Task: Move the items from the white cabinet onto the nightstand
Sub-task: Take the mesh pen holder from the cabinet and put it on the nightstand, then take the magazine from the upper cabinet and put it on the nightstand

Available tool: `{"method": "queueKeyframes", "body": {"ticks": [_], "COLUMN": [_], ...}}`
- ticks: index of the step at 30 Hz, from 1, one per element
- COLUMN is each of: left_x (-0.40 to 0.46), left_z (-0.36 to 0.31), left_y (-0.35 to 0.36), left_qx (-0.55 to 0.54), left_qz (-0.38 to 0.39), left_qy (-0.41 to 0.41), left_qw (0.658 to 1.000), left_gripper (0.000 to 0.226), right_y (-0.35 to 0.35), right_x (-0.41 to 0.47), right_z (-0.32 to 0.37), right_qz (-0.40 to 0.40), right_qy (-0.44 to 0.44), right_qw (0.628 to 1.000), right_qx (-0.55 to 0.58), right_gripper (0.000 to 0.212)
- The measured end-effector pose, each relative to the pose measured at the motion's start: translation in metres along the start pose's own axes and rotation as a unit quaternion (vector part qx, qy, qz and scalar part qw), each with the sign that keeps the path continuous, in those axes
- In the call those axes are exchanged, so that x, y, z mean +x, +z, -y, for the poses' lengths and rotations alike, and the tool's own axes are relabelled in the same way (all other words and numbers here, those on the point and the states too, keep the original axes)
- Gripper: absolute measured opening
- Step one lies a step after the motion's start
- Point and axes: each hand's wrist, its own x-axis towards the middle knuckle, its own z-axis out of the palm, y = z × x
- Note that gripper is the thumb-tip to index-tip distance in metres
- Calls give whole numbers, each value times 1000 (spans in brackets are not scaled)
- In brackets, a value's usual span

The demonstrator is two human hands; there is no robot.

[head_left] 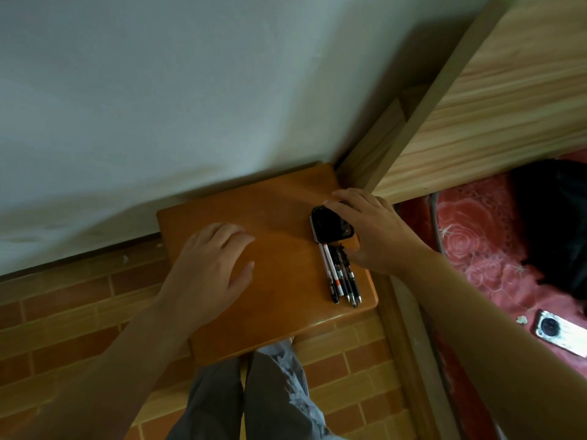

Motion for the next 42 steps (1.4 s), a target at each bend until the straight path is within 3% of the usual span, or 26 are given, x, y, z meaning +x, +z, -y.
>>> {"method": "queueKeyframes", "body": {"ticks": [14,24,32,42], "left_x": [-96,-277,-491,-744], "left_z": [-29,-33,-38,-38], "left_y": [-85,-126,-146,-165], "left_qx": [16,32,48,71], "left_qz": [-63,-147,-250,-360], "left_qy": [-63,-153,-268,-433], "left_qw": [996,977,929,823], "left_gripper": [44,49,49,51], "right_y": [-92,-127,-147,-150], "right_x": [-70,-135,-210,-255], "right_z": [63,209,374,615], "right_qz": [-14,-28,-53,-67], "right_qy": [0,-64,-170,-354], "right_qw": [999,995,980,927], "right_qx": [-31,-70,-91,-107], "right_gripper": [91,89,80,70]}}
